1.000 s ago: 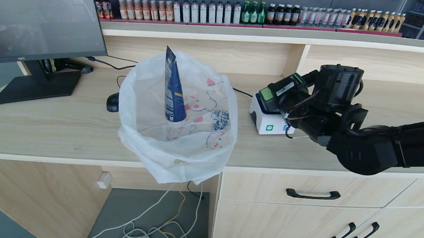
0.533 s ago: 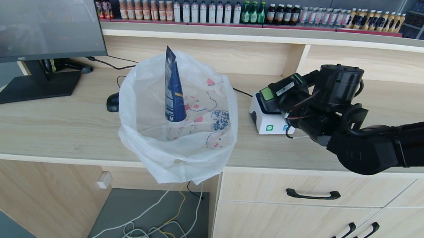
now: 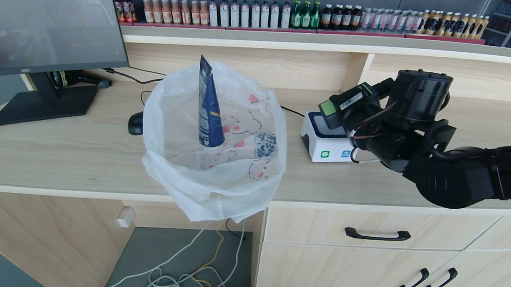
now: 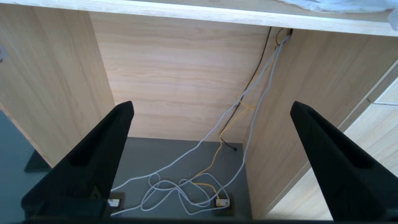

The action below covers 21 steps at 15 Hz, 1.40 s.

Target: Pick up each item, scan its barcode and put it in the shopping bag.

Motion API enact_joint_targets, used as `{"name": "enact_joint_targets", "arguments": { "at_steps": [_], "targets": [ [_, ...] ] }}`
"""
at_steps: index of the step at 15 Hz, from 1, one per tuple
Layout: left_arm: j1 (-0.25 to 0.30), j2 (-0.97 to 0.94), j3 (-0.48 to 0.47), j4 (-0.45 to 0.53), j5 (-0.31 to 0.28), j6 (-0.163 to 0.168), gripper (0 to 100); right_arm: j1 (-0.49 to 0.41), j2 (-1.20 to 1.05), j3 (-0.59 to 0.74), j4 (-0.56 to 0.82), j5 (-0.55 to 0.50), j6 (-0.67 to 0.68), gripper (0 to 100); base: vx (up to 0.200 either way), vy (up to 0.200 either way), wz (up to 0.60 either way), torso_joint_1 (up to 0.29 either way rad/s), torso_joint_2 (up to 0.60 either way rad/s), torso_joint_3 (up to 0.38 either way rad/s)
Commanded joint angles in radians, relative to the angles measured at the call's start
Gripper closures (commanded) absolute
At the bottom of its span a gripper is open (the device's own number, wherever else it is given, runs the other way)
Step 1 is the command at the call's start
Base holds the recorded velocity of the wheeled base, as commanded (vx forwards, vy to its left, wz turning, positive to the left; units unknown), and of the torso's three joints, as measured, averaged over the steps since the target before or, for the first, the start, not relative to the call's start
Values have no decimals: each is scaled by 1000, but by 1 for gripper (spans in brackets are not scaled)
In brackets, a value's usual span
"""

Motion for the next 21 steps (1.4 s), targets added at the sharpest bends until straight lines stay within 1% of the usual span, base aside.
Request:
{"name": "enact_joint_targets", "arguments": {
  "at_steps": [1,4,7,9,11,12,13,14,15,16,17,19,21],
  "targets": [
    [0,0,0,0,0,-1,0,1,-45,6,-4,-4,-16,100,0,0,0,0,0,0],
    [-1,0,0,0,0,-1,0,3,-99,77,-19,-26,-102,100,0,0,0,0,0,0],
    [-1,0,0,0,0,1,0,20,-182,216,-176,-21,-250,100,0,0,0,0,0,0],
    [0,0,0,0,0,-1,0,29,-206,305,-343,-12,-398,100,0,0,0,0,0,0],
    [0,0,0,0,0,-1,0,32,-197,402,-551,34,-534,100,0,0,0,0,0,0],
    [0,0,0,0,0,-1,0,38,-193,427,-602,42,-574,100,0,0,0,0,0,0],
    [0,0,0,0,0,-1,0,70,-179,494,-752,71,-691,100,0,0,0,0,0,0],
    [0,0,0,0,0,1,0,95,-168,526,-834,100,-757,100,0,0,0,0,0,0],
    [0,0,0,0,0,1,0,133,-153,537,-886,178,-842,100,0,0,0,0,0,0],
    [0,0,0,0,0,1,0,153,-148,543,-886,228,-884,100,0,0,0,0,0,0],
    [-1,0,0,0,0,4,0,172,-151,560,-886,243,-913,100,0,0,0,0,0,0],
    [-1,0,0,0,0,2,0,173,-145,591,-886,248,-1013,100,0,0,0,0,0,0],
    [0,0,0,0,0,1,0,168,-151,637,-886,246,-1043,100,0,0,0,0,0,0]
  ]
}}
